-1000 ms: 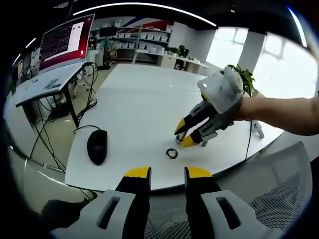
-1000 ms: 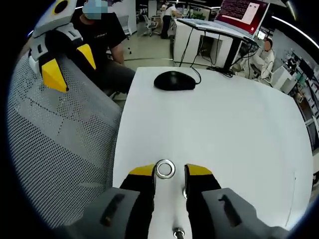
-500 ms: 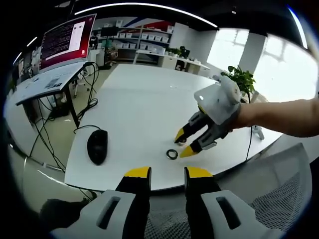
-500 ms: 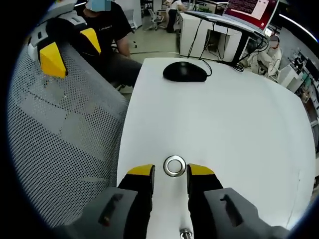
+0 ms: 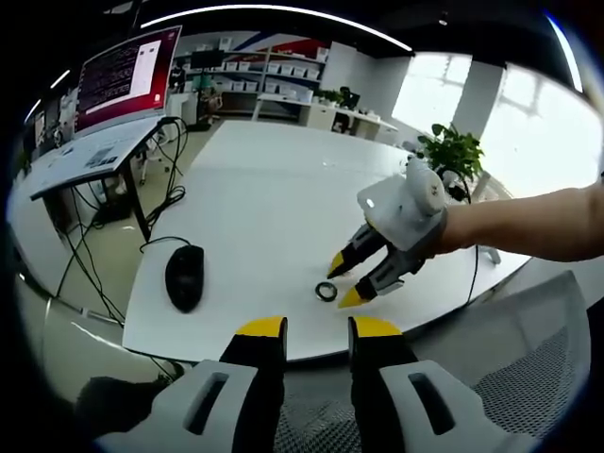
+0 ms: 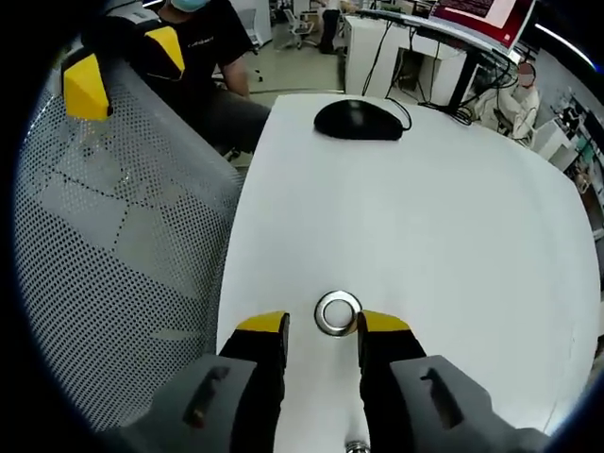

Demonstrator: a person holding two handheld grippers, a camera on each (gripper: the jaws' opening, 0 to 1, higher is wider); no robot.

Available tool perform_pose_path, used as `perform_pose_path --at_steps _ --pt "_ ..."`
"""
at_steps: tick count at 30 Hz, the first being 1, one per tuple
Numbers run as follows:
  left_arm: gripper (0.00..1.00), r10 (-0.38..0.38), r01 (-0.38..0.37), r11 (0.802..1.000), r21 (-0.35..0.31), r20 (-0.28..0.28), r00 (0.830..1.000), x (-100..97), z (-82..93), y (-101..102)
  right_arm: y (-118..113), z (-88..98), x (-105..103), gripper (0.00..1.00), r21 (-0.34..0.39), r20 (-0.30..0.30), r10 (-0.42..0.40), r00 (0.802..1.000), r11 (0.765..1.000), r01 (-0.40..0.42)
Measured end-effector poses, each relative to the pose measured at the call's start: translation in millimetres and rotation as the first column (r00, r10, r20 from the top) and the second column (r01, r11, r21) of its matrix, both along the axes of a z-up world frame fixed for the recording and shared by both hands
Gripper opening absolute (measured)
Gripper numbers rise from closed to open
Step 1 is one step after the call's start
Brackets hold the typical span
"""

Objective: Place the washer onto the threaded stud by aligning its center hole with the stud, sliding it down to the base, and recovering from edge contact or off-axis alignment until the washer reaches the visible bottom stop.

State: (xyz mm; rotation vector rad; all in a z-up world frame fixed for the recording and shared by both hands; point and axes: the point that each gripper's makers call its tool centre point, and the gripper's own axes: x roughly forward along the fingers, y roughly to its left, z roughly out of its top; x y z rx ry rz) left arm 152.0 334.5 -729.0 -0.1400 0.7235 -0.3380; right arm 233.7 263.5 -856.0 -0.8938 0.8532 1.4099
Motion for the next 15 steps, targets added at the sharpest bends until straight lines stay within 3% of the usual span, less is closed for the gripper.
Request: perform_pose_path --at_steps 11,15 --pt "0.23 0.0 0.0 1.0 -0.003 -0.001 1.0 0.9 -0.1 0 -4 -10.9 4 0.3 -0.061 0.0 0.005 1.0 0.998 -0.005" --pt "0.23 0.002 -0.002 1.0 -0.003 0.0 1.0 0.8 0.1 1 -3 -12.0 4 0.3 -0.082 0.026 0.027 0.999 0.996 -0.025"
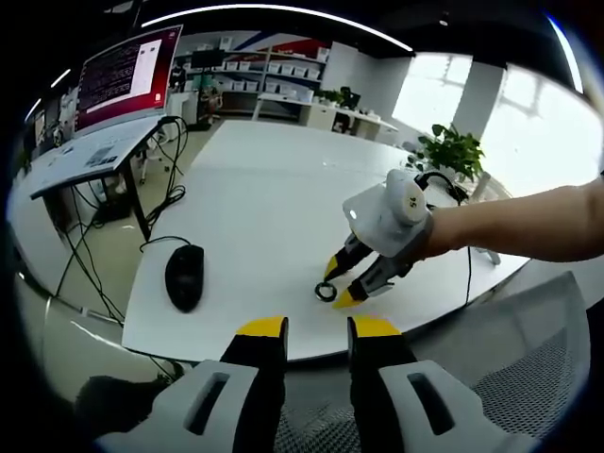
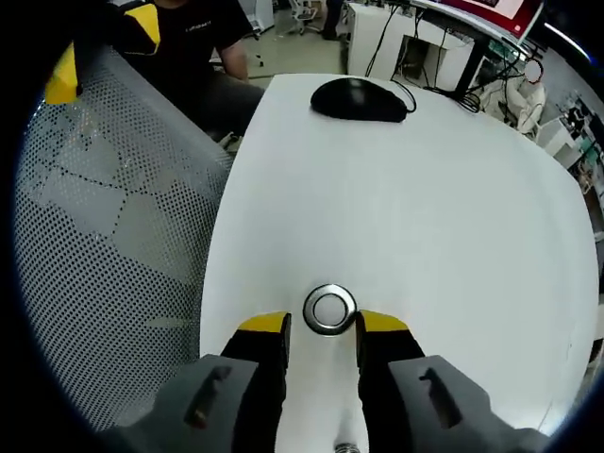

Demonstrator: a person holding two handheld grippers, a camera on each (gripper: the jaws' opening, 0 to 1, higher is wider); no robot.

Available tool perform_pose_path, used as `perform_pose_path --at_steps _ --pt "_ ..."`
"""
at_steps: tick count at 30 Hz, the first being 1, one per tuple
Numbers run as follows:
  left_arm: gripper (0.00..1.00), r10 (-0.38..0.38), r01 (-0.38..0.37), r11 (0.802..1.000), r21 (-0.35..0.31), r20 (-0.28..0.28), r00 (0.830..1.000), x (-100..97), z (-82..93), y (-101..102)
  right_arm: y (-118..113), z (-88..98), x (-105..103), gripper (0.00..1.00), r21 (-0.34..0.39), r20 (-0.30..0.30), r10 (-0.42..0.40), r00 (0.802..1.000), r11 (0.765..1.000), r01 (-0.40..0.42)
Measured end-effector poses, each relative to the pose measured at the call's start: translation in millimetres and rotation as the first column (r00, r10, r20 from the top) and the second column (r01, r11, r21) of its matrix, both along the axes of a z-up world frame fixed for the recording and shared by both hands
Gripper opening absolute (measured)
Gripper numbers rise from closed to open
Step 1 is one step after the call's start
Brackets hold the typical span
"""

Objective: Place the washer onto the threaded stud by aligning its center hole with the stud, sliding it down to the base, and recovering from edge contact or off-axis alignment until the washer reaches the visible bottom stop.

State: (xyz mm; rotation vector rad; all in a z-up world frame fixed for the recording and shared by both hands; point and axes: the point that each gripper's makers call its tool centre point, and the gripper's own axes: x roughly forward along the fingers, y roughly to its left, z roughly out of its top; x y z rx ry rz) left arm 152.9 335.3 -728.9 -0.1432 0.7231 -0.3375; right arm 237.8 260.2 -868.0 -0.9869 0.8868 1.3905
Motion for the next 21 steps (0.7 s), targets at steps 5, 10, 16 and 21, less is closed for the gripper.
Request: perform_pose_path --at_steps 5,10,16,21 --pt "0.23 0.0 0.0 1.0 0.002 -0.003 1.0 -0.1 -0.3 0.0 -0.8 -1.7 0.3 0.27 0.0 -0.025 -0.012 1.0 1.0 0.012" --pt "0.23 0.005 -0.005 1.0 0.0 0.002 1.0 0.2 0.1 1.1 -0.9 -2.4 1.2 0.27 -0.009 -0.028 -0.021 0.999 1.0 0.021" --pt "0.23 0.005 -0.005 1.0 0.0 0.0 1.0 0.3 0.3 1.0 -1.0 -2.6 1.1 0.27 -0.008 -0.029 -0.032 0.999 0.999 0.032" --pt "0.23 0.009 -0.009 1.0 -0.002 0.002 1.0 0.7 0.4 1.4 -2.0 -1.9 -0.4 0.26 0.001 -0.029 -0.06 0.998 0.998 0.06"
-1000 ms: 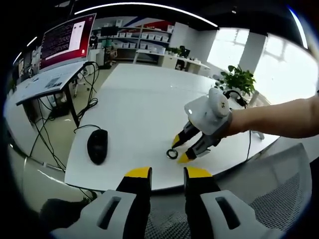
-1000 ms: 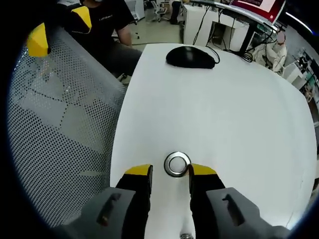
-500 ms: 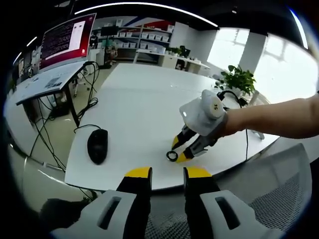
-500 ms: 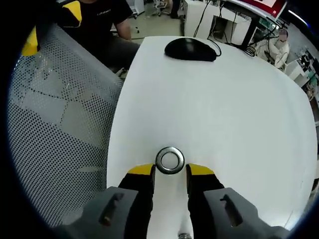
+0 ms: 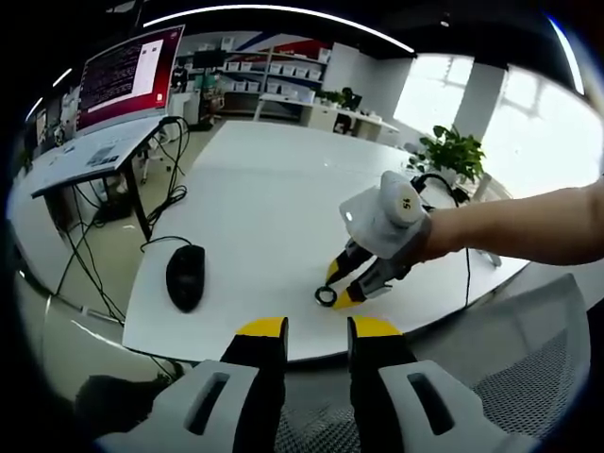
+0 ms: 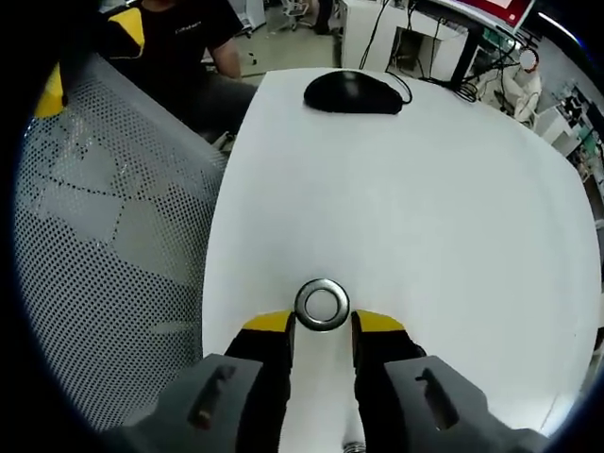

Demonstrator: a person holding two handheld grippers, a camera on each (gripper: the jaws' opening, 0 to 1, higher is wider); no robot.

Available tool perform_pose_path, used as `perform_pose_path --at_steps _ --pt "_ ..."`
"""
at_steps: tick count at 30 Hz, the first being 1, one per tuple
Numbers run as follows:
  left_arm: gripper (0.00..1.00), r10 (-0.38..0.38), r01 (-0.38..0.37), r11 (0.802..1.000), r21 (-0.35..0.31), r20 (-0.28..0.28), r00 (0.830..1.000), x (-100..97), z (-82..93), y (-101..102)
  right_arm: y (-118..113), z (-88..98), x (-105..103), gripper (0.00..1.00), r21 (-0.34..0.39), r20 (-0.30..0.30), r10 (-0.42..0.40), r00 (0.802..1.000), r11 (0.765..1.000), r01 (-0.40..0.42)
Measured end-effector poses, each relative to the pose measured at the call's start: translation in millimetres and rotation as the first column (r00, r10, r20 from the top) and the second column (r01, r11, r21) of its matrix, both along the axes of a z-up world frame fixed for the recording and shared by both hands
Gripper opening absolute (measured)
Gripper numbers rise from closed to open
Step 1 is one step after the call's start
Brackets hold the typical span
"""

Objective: Place the washer onto the threaded stud by aligning its center hole with the stud, sliding it down to the base, and recovering from edge contact or off-axis alignment until the washer reaches the visible bottom stop.

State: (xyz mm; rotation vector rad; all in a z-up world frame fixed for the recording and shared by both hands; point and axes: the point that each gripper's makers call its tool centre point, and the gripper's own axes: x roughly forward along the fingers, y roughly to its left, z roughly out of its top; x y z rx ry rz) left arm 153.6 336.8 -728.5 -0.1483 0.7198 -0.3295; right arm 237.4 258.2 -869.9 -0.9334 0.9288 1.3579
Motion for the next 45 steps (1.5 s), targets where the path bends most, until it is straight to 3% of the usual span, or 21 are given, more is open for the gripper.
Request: perform_pose_path --at_steps 45 --pt "0.23 -0.008 0.008 1.0 0.004 0.002 1.0 -1.1 -1.1 -1.2 1.2 -0.6 2.3 0.25 0.041 0.003 -0.059 0.998 0.997 0.058"
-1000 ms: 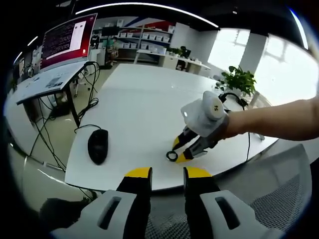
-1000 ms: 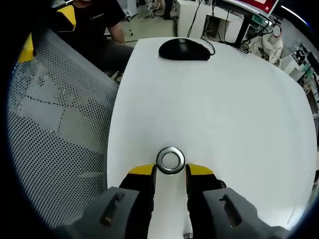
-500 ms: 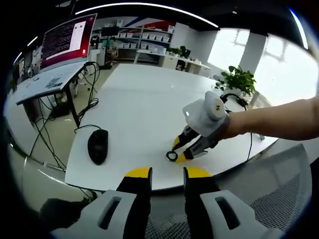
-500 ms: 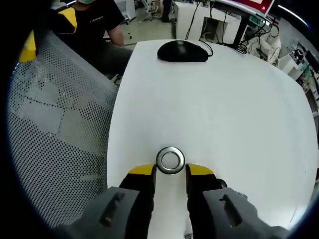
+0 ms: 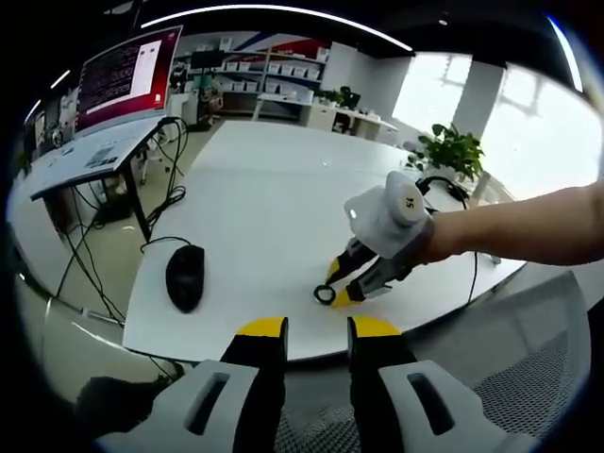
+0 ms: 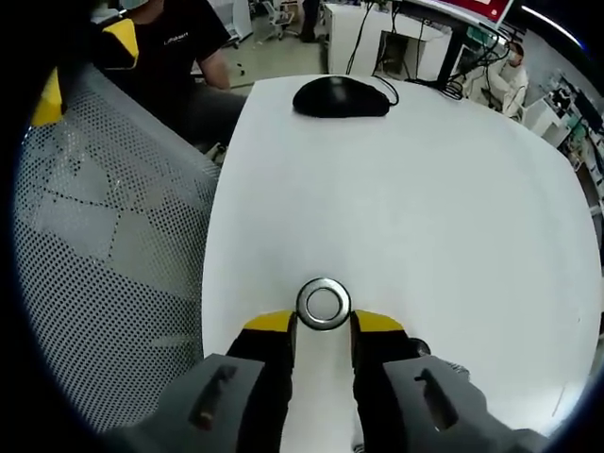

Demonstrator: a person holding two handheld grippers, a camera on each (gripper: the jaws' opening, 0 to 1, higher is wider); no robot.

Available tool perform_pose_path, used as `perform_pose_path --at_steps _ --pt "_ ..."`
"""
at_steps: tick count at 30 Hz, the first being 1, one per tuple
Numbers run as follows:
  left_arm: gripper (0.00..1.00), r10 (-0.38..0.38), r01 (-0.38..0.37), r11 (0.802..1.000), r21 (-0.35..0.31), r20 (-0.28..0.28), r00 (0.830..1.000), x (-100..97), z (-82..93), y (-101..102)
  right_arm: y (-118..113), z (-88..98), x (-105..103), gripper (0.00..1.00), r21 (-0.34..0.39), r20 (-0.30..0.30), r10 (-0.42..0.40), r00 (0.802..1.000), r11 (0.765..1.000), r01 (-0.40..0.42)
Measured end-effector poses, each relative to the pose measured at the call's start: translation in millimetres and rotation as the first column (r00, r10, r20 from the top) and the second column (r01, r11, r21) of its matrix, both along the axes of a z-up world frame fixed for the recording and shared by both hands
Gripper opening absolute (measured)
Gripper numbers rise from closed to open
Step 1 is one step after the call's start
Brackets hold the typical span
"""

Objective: Place the washer onto the threaded stud by aligning its center hole with the stud, sliding it down to the base, and recovering from edge contact or off-axis alignment until the washer reaches the visible bottom stop.

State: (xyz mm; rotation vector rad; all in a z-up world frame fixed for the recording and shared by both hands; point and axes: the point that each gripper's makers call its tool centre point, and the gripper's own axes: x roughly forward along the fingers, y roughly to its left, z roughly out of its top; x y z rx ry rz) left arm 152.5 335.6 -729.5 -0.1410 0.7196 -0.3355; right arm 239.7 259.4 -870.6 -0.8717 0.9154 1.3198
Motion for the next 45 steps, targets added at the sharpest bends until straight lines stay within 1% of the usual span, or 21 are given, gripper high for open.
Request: perform_pose_path --at_steps 17,25,28,30,33,37,38,42,45 --pt "0.23 0.002 -0.002 1.0 -0.001 0.004 1.0 -0.3 0.7 -1 1 -1.6 1 0.25 -0.003 0.007 -0.002 1.0 1.0 0.002" --pt "0.23 -0.001 0.001 1.0 -0.002 0.0 1.0 -0.7 0.9 -1 -2 0.1 -2 0.24 0.001 0.005 -0.001 1.0 1.0 0.001" --pt "0.23 0.0 0.0 1.0 -0.002 0.001 1.0 -1.0 0.9 -1 1 0.9 -1 0.25 0.006 0.003 0.003 1.0 1.0 -0.003" --pt "0.23 -0.002 0.002 1.0 0.0 -0.001 1.0 -1.1 0.5 -1 6 1.9 -1 0.28 0.027 -0.007 -0.024 1.0 0.999 0.025" --pt "0.23 -0.002 0.002 1.0 0.0 -0.001 1.0 -1.4 0.3 -1 11 1.3 -1 0.29 0.023 -0.001 -0.011 1.0 1.0 0.011" --pt "0.23 -0.002 0.002 1.0 -0.002 0.0 1.0 -1.4 0.8 -1 6 1.5 -2 0.27 0.012 0.0 -0.004 1.0 1.0 0.004" --pt "0.23 -0.001 0.001 1.0 -0.003 0.002 1.0 -1.2 1.0 -1 6 1.4 -2 0.26 0.012 0.002 -0.001 1.0 1.0 0.001" --pt "0.23 -0.001 0.001 1.0 -0.005 0.004 1.0 -0.8 1.2 -1 8 0.4 0 0.26 0.009 -0.002 -0.009 1.0 1.0 0.009" --pt "0.23 -0.006 0.006 1.0 0.0 -0.004 1.0 -0.9 0.4 -2 9 -0.7 0 0.26 0.012 0.002 -0.009 1.0 1.0 0.009"
